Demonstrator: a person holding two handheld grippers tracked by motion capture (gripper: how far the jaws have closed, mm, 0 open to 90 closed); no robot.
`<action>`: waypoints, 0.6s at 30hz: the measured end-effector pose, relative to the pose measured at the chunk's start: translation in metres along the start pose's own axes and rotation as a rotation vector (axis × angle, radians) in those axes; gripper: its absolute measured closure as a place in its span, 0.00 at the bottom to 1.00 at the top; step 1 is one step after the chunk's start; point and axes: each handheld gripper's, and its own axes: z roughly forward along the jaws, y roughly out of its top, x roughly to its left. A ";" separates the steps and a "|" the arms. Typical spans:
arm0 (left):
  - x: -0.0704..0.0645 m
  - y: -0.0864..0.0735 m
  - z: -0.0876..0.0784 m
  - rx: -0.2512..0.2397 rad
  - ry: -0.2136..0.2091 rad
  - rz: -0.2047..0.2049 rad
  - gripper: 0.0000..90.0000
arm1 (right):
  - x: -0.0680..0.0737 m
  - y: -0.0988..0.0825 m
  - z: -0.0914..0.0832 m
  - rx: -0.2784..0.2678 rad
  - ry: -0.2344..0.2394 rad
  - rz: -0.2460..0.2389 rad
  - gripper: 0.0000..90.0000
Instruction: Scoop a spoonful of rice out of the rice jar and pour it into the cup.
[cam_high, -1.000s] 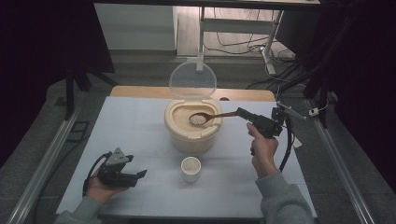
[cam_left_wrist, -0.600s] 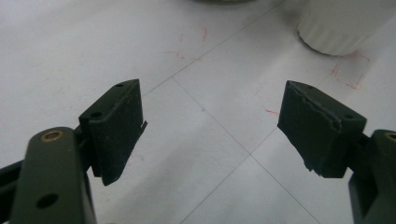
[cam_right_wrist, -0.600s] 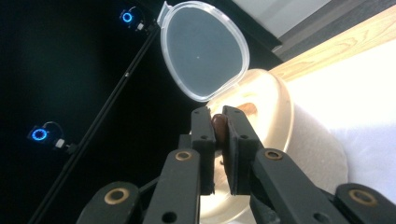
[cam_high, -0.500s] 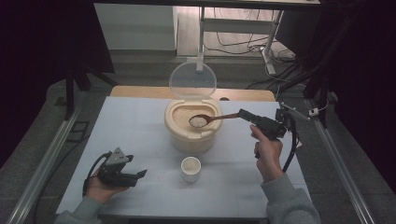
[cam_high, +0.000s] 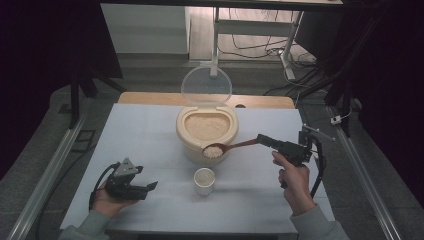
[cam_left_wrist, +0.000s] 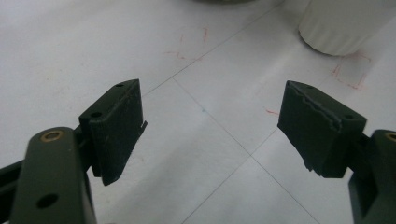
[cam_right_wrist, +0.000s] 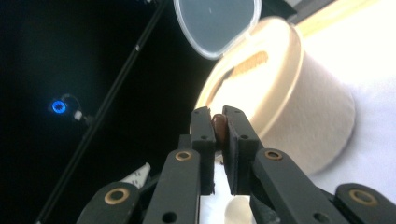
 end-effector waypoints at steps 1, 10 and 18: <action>0.000 0.000 0.000 0.001 0.000 0.000 0.24 | 0.000 0.000 0.000 0.000 0.000 0.000 0.93; 0.000 0.000 0.001 0.005 -0.001 0.003 0.24 | -0.007 -0.013 0.008 0.074 -0.045 -0.029 0.93; -0.001 0.000 0.001 0.007 -0.001 0.005 0.24 | -0.008 -0.017 0.015 0.116 -0.097 -0.058 0.93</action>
